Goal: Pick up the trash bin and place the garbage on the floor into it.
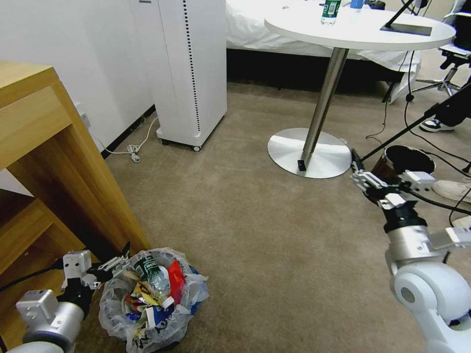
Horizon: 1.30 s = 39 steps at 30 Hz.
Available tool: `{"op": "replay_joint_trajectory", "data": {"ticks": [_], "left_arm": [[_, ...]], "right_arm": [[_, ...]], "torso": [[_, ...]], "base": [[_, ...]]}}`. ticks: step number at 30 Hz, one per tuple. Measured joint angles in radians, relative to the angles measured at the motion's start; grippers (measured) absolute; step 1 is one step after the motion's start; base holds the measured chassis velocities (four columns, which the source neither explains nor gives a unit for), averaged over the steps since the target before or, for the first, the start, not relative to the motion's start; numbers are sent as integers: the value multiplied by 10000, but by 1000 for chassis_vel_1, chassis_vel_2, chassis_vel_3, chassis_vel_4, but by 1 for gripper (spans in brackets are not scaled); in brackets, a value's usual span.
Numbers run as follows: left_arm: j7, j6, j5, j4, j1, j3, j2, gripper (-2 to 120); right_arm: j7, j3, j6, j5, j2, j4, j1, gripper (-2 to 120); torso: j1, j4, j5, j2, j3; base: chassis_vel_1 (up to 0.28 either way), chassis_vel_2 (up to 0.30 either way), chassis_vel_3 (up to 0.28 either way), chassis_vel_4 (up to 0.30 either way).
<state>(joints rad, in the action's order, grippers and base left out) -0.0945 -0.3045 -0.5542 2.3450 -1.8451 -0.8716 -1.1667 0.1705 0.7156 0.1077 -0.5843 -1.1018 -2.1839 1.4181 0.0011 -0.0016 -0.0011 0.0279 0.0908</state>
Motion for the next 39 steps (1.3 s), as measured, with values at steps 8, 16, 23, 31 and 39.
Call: {"op": "replay_joint_trajectory", "data": {"ticks": [8,16,23,31,39], "left_arm": [[41,155,132,-75,-112,13,100,100],[377,677,97,-627,51,10,224,100],[1301,1417,-219,-1907,573,86,440,100],[1529,1698,-402,-2383,735,72,521,100],[1532,1729,-427,-2308,671,29,457,100]], "right_arm": [[178,346,105,982,-1235,43,756,100],[404,-119,222,1548,-1904,356,967,100],[350,-179,240,1542,-2018,366,1141,100],[194,-203,272,1452,-1999,456,1197,100],[43,-285,304,1461,-2019,583,1208,100]], "torso": [[1,-2,-1,0,1],[1,0,-1,0,0],[1,-2,-4,0,0],[1,-1,-2,0,0],[1,-1,-2,0,1]], "base": [[0,0,0,0],[0,0,0,0],[0,0,0,0],[0,0,0,0],[0,0,0,0]]}}
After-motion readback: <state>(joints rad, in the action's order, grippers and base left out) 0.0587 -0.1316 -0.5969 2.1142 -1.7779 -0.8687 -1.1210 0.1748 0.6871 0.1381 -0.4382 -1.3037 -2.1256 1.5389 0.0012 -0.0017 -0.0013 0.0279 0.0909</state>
